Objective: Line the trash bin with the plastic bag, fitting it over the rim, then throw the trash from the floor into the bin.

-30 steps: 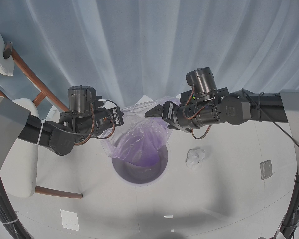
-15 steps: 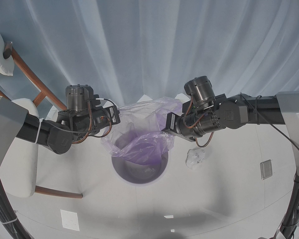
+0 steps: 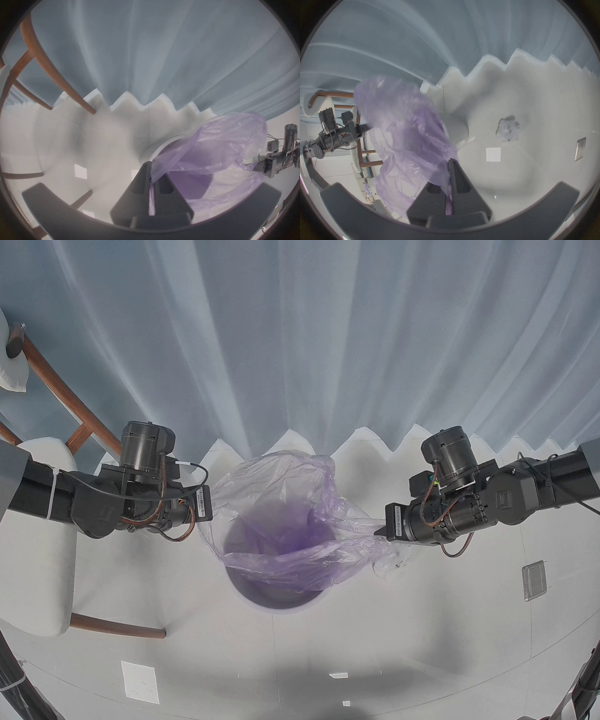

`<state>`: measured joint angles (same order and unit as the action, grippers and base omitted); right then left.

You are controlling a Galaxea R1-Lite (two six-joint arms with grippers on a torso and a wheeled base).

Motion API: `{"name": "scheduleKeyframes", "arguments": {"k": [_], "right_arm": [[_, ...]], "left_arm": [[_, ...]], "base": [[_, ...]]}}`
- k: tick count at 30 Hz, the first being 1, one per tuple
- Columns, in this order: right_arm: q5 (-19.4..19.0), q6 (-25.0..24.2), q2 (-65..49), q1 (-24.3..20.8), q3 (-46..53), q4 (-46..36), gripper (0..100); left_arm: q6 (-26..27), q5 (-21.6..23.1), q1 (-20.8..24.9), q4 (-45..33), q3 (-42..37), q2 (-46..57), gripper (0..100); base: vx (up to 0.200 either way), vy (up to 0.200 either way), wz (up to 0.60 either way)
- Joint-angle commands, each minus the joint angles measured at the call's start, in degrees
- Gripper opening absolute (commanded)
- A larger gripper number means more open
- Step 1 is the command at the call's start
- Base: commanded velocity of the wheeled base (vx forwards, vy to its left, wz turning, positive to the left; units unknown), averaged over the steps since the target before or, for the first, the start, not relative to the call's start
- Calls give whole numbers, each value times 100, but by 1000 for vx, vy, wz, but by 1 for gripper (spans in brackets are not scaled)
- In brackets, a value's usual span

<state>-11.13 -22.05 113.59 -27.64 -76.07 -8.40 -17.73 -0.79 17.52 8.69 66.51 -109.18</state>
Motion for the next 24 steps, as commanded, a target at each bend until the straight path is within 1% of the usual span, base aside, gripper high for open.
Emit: {"name": "scheduleKeyframes", "arguments": {"k": [1,2,4,5,6,9,11,14,17,18,22,24], "right_arm": [[-3,149,-83,311,417,365,0],[-3,245,40,443,426,515,0],[-3,245,40,443,426,515,0],[6,430,225,689,382,805,0],[6,465,260,742,374,928,0],[32,404,286,804,444,1253,0],[41,395,269,795,479,1315,0],[41,395,286,786,409,1332,0],[50,404,743,742,-66,1473,0],[85,404,840,742,-127,1499,0],[427,395,1253,768,-409,1816,0],[489,395,1385,795,-541,1921,0]], "left_arm": [[-12,-167,-91,-245,2,-24,0],[-20,-176,-117,-245,20,-156,0],[-20,-176,-117,-245,20,-156,0],[-20,-281,-231,-245,81,-332,0],[-38,-299,-275,-245,169,-411,0],[-214,-290,-310,-254,433,-613,0],[-354,-272,-293,-254,591,-684,0],[-390,-246,-302,-263,881,-868,0],[-390,-246,-284,-263,1268,-1193,0],[-390,-255,-275,-263,1364,-1290,0],[-390,-272,-302,-272,1716,-1615,0],[-390,-307,-319,-263,1804,-1756,0]], "base": [[0,0,0],[0,0,0],[0,0,0],[0,0,0],[0,0,0],[0,0,0],[0,0,0],[0,0,0],[0,0,0],[0,0,0],[0,0,0],[0,0,0]]}}
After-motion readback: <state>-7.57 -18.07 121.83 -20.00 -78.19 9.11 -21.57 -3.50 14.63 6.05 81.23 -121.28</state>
